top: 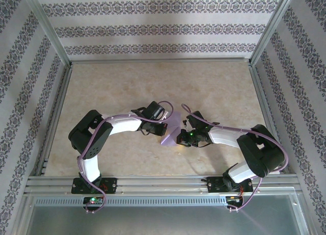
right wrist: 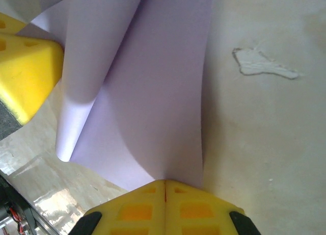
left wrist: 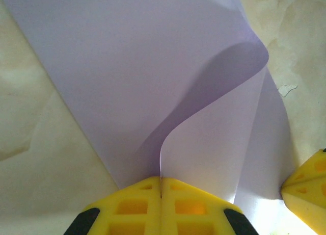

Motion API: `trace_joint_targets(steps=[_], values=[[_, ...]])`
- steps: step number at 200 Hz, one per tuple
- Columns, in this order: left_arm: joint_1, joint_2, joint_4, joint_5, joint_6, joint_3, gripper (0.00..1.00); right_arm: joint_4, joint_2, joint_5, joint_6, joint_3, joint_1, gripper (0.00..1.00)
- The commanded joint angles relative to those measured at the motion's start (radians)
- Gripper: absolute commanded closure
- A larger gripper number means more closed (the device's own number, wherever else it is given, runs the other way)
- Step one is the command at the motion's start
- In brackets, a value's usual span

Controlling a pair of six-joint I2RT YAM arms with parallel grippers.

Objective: Fold a paper plane with a square sheet of paper (fold left side to right side)
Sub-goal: Fold the triangle a second time at the center of the table.

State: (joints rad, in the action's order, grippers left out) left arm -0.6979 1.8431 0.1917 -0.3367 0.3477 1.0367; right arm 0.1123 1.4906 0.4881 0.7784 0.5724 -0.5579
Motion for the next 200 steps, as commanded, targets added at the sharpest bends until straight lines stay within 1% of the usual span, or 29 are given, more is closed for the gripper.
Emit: trace_joint_targets(steps=[1,25,35,87,136,200], values=[[0.014,0.027,0.003,0.013,-0.022,-0.002,1.0,0.039,-0.057,-0.006,-0.01,0.028,0.019,0.93],[0.014,0.026,0.004,0.015,-0.018,-0.006,1.0,0.008,-0.112,0.007,0.013,0.029,0.045,0.95],[0.014,0.025,0.003,0.014,-0.018,-0.007,1.0,-0.033,-0.116,0.006,0.029,0.027,0.046,1.0],[0.014,0.025,0.0,0.014,-0.018,-0.009,1.0,-0.214,-0.013,-0.007,0.091,0.072,0.033,1.0],[0.014,0.032,0.006,0.008,-0.021,0.002,1.0,-0.262,0.105,0.004,0.104,0.13,0.009,1.0],[0.014,0.032,0.008,0.007,-0.021,0.003,1.0,-0.267,0.162,0.003,0.098,0.123,0.003,1.0]])
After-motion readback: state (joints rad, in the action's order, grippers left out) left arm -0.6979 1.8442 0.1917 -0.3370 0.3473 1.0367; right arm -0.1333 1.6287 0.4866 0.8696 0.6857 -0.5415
